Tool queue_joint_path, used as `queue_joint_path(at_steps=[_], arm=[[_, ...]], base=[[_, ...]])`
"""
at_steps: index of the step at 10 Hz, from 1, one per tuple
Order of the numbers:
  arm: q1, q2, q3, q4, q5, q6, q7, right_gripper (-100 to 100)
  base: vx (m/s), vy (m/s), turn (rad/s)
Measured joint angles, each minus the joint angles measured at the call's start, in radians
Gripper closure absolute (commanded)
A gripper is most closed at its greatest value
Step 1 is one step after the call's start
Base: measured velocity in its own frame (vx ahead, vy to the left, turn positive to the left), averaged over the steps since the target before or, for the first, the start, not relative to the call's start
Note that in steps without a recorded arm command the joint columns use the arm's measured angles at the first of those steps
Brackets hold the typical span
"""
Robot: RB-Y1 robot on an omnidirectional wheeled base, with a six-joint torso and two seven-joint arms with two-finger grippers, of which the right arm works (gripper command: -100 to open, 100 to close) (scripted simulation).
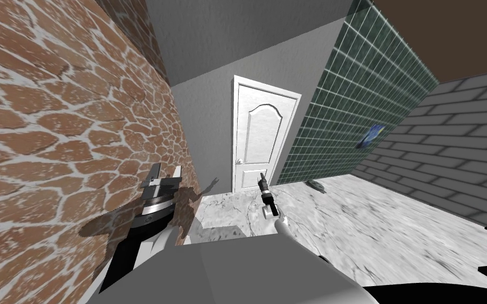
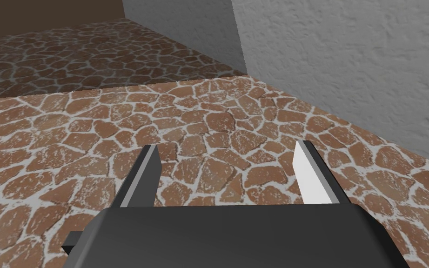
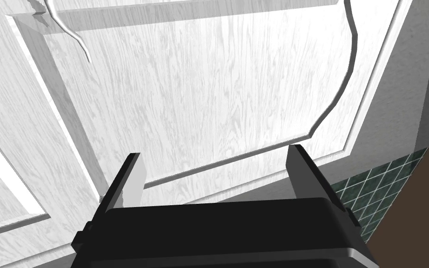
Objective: Pull the door open
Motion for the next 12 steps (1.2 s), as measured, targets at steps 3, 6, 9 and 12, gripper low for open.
queue_joint_path(at_steps=[3, 6, 9, 12], arm=[[-0.043, -0.007, 0.003, 0.095, -0.001, -0.012, 0.002, -100], [-0.076, -0.013, 0.006, 0.172, -0.002, -0.021, 0.002, -100], [-0.112, -0.022, 0.008, 0.247, -0.004, -0.028, 0.001, -100], [-0.154, -0.030, 0.010, 0.336, -0.005, -0.040, 0.002, -100]], base=[[0.102, 0.055, 0.027], [0.073, 0.042, 0.016], [0.073, 0.035, 0.015], [0.101, 0.048, 0.025]])
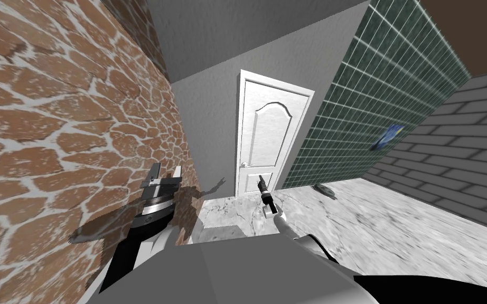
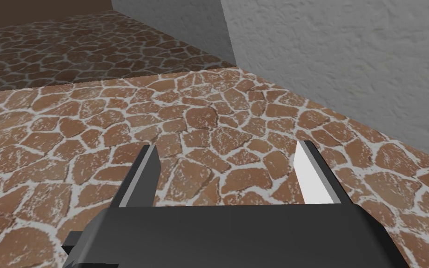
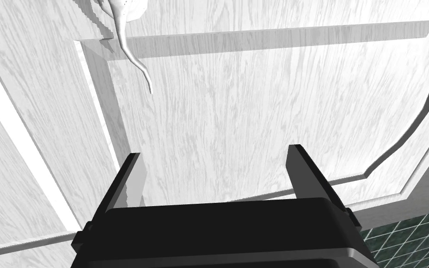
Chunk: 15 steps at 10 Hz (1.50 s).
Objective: Pull the door open
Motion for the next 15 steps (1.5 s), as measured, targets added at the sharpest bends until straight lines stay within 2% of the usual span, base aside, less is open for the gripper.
queue_joint_path(at_steps=[2, 5, 10, 11, 12, 15], arm=[[-0.012, -0.002, 0.002, 0.032, 0.000, 0.002, 0.002, -100], [-0.059, -0.009, 0.004, 0.136, -0.002, -0.019, 0.001, -100], [-0.122, -0.020, 0.008, 0.272, -0.004, -0.034, 0.003, -100], [-0.141, -0.024, 0.009, 0.314, -0.005, -0.042, 0.002, -100], [-0.137, -0.028, 0.012, 0.312, -0.004, -0.030, 0.003, -100], [-0.166, -0.031, 0.013, 0.373, -0.005, -0.039, 0.004, -100]], base=[[0.068, 0.031, 0.007], [0.084, 0.042, 0.021], [0.093, 0.039, 0.020], [0.150, 0.061, 0.032], [0.119, 0.034, 0.006], [0.056, 0.018, 0.010]])
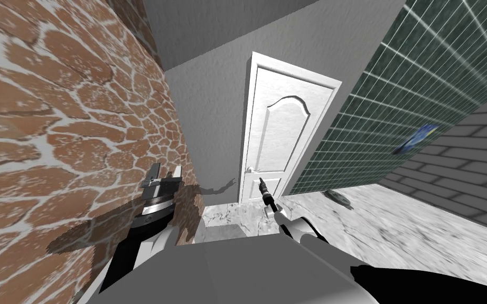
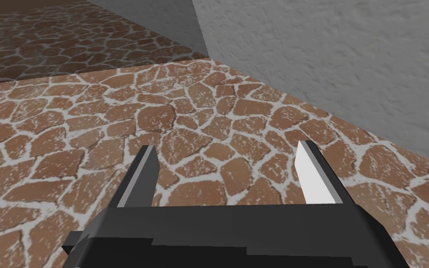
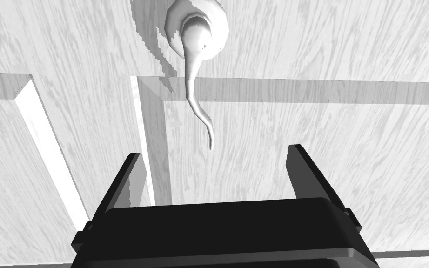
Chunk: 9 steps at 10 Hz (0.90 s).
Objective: Pull the door open
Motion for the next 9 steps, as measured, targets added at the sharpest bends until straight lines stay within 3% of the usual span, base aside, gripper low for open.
queue_joint_path(at_steps=[2, 4, 5, 6, 7, 8, 9], arm=[[-0.013, -0.001, 0.001, 0.029, -0.001, -0.002, 0.001, -100], [-0.047, -0.003, 0.001, 0.098, -0.002, -0.022, 0.001, -100], [-0.049, -0.003, 0.001, 0.103, -0.002, -0.025, 0.001, -100], [-0.029, -0.011, -0.001, 0.077, -0.004, -0.017, -0.001, -100], [-0.137, -0.012, -0.008, 0.216, -0.009, -0.112, -0.010, -100], [-0.172, -0.012, -0.010, 0.303, -0.011, -0.162, -0.011, -100], [-0.125, -0.017, -0.007, 0.239, -0.008, -0.121, -0.008, -100]], base=[[0.046, 0.021, 0.010], [0.049, 0.019, 0.010], [0.104, 0.044, 0.134], [0.173, 0.045, 0.120], [0.116, 0.044, 0.041], [0.043, 0.029, -0.023], [0.006, 0.003, -0.016]])
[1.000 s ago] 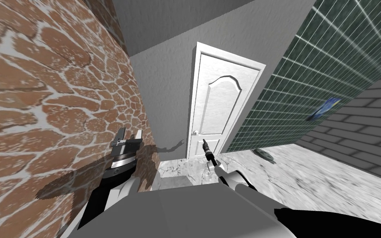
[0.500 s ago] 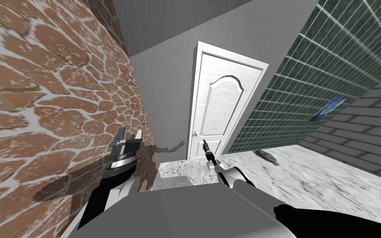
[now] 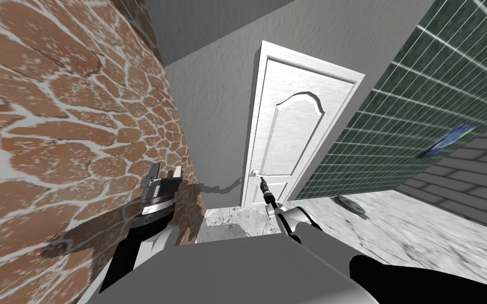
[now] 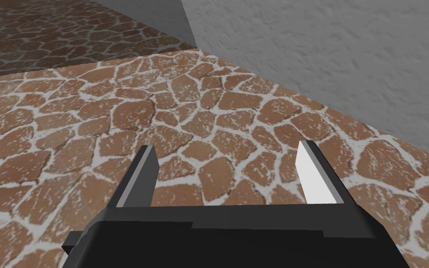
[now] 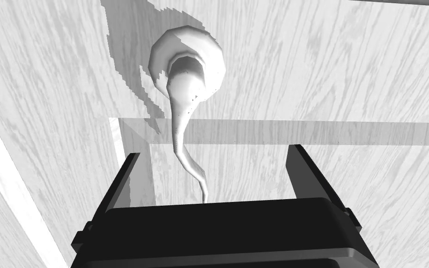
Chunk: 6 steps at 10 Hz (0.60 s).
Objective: Pull the door open
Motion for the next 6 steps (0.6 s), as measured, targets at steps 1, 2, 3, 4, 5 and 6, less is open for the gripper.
queue_joint_path(at_steps=[1, 2, 3, 4, 5, 6], arm=[[0.004, 0.001, 0.000, 0.012, 0.000, 0.018, 0.002, -100], [0.028, 0.004, -0.001, -0.004, -0.001, 0.037, 0.005, -100], [0.016, 0.001, 0.000, 0.050, 0.000, 0.021, -0.001, -100], [0.018, 0.001, 0.000, 0.087, 0.000, 0.008, -0.003, -100], [0.020, -0.001, 0.000, 0.098, 0.000, 0.010, -0.004, -100], [0.048, -0.001, 0.000, 0.075, 0.000, 0.031, -0.001, -100]], base=[[-0.010, -0.006, 0.004], [-0.016, -0.007, 0.002], [-0.013, -0.008, 0.001], [-0.008, -0.004, -0.002], [0.000, 0.000, 0.000], [0.000, 0.000, 0.000]])
